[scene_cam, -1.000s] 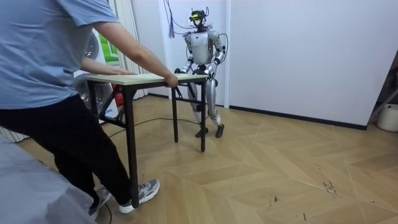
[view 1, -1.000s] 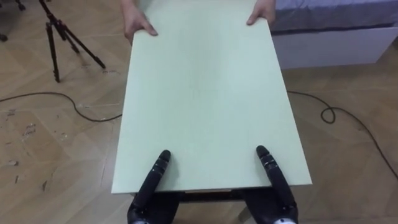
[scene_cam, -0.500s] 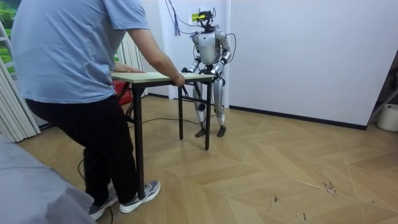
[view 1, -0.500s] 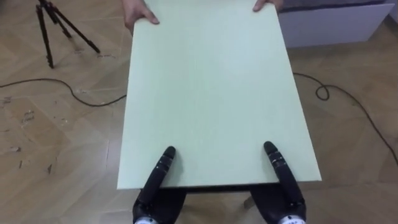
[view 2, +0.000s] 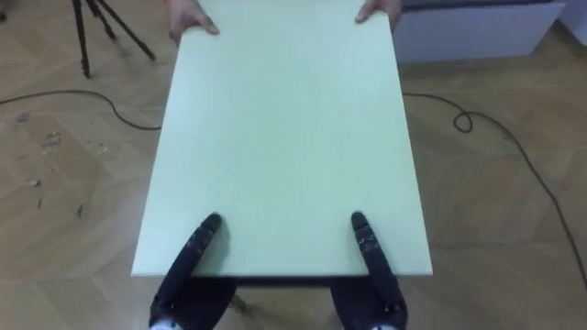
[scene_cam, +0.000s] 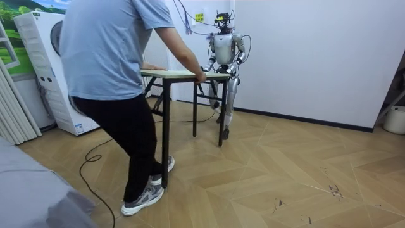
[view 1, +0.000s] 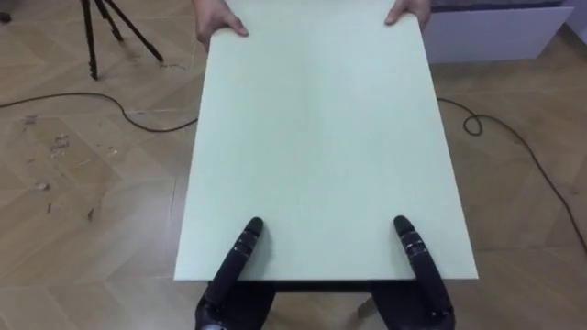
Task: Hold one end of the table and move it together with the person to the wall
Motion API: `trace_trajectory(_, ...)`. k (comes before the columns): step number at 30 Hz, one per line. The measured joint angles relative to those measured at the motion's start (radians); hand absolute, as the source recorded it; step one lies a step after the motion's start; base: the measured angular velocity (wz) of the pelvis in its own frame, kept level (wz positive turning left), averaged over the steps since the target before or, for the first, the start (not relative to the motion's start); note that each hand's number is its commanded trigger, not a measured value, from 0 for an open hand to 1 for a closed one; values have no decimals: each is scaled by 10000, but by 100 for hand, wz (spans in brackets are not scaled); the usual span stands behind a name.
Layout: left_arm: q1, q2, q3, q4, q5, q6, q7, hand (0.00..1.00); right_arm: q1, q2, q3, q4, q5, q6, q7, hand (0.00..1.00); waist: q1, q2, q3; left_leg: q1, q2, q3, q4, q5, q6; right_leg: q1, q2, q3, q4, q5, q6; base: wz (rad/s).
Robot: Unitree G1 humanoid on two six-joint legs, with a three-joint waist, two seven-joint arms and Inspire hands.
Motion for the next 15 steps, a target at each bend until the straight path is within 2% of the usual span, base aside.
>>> trace_trajectory(1, -107, -6, 67, -58, -12, -37, -2, 100, -224, -12, 35, -2, -37, 3, -4, 100, 41, -42, -4, -474, 104, 23, 179, 258, -41, 444, 220, 100, -1328, -638, 29, -17)
trace_trajectory(2, -217, 16, 111, -108, -13, -72, -1, 100, -388, -1, 54, 1, -64, 0, -22, 100, 176, -44, 1, -856, 279, 8, 234, 532, -110, 567, 504, 200, -2285, -1079, 39, -14)
trace_trajectory(3, -267, 54, 116, -114, -10, -72, 4, 100, -409, 24, 54, 0, -55, -3, -33, 100, 269, -47, 2, -1000, 381, 17, 216, 690, -150, 607, 631, 221, -2644, -1235, -14, -18)
trace_trajectory(4, -299, 117, 147, -139, -9, -94, 13, 100, -457, 89, 78, 2, -48, 1, -71, 100, 394, -66, 11, -1175, 593, 14, 99, 1004, -243, 606, 845, 298, -3130, -1419, -82, -20)
trace_trajectory(5, -324, 176, 143, -150, -8, -119, 25, 100, -473, 138, 80, 23, -57, 3, -90, 100, 529, -69, 14, -1293, 795, -37, -131, 1366, -364, 581, 1116, 284, -3570, -1510, -177, -24)
trace_trajectory(6, -324, 180, 144, -151, -1, -130, 36, 100, -485, 145, 80, 49, -55, 11, -90, 100, 610, -71, 15, -1320, 850, -48, -278, 1540, -414, 559, 1238, 239, -3746, -1531, -216, -25)
trace_trajectory(7, -322, 185, 142, -151, 19, -142, 74, 100, -517, 165, 81, 114, -43, 20, -89, 100, 783, -72, 17, -1330, 1026, -107, -640, 1915, -550, 483, 1473, 74, -3954, -1580, -305, -19)
trace_trajectory(8, -326, 186, 126, -150, 18, -156, 97, 100, -530, 163, 87, 132, -23, 17, -89, 100, 854, -67, 18, -1341, 1187, -156, -1035, 2326, -685, 288, 1674, -109, -3933, -1700, -526, -13)
trace_trajectory(9, -317, 183, 118, -149, 18, -166, 99, 100, -529, 161, 94, 149, -23, 11, -86, 100, 857, -51, 20, -1344, 1246, -235, -1218, 2521, -723, 205, 1787, -205, -3906, -1763, -641, 8)
trace_trajectory(10, -262, 206, 86, -148, 23, -165, 110, 100, -466, 171, 100, 203, -16, 5, -67, 100, 782, 26, 7, -1344, 1357, -466, -1570, 2846, -878, 90, 2032, -458, -3821, -1784, -743, 18)
trace_trajectory(11, -223, 280, 44, -148, 32, -165, 113, 100, -375, 171, 128, 217, 38, 5, -63, 100, 790, 47, 6, -1342, 1477, -668, -1811, 3046, -1077, -97, 2223, -609, -3590, -1817, -885, 19)
trace_trajectory(12, -196, 321, 26, -147, 31, -173, 114, 100, -355, 167, 167, 241, 87, 2, -62, 100, 787, 58, 12, -1343, 1516, -788, -1878, 3099, -1149, -144, 2305, -708, -3513, -1834, -933, 11)
trace_trajectory(13, -149, 406, -20, -137, 31, -210, 147, 100, -334, 172, 226, 366, 198, 1, -40, 100, 788, 122, 3, -1345, 1656, -935, -1957, 3263, -1321, -228, 2475, -843, -3362, -1840, -1026, 4)
trace_trajectory(14, -95, 453, -72, -100, 25, -215, 152, 100, -336, 171, 272, 513, 288, 3, 1, 100, 801, 267, -6, -1345, 1781, -1179, -2010, 3492, -1415, -272, 2680, -958, -3261, -1810, -1104, 0)
trace_trajectory(15, -84, 462, -48, -73, 24, -216, 155, 100, -338, 172, 276, 562, 303, 4, 11, 100, 809, 347, 6, -1345, 1828, -1358, -2029, 3673, -1360, -308, 2778, -1001, -3181, -1810, -1116, 0)
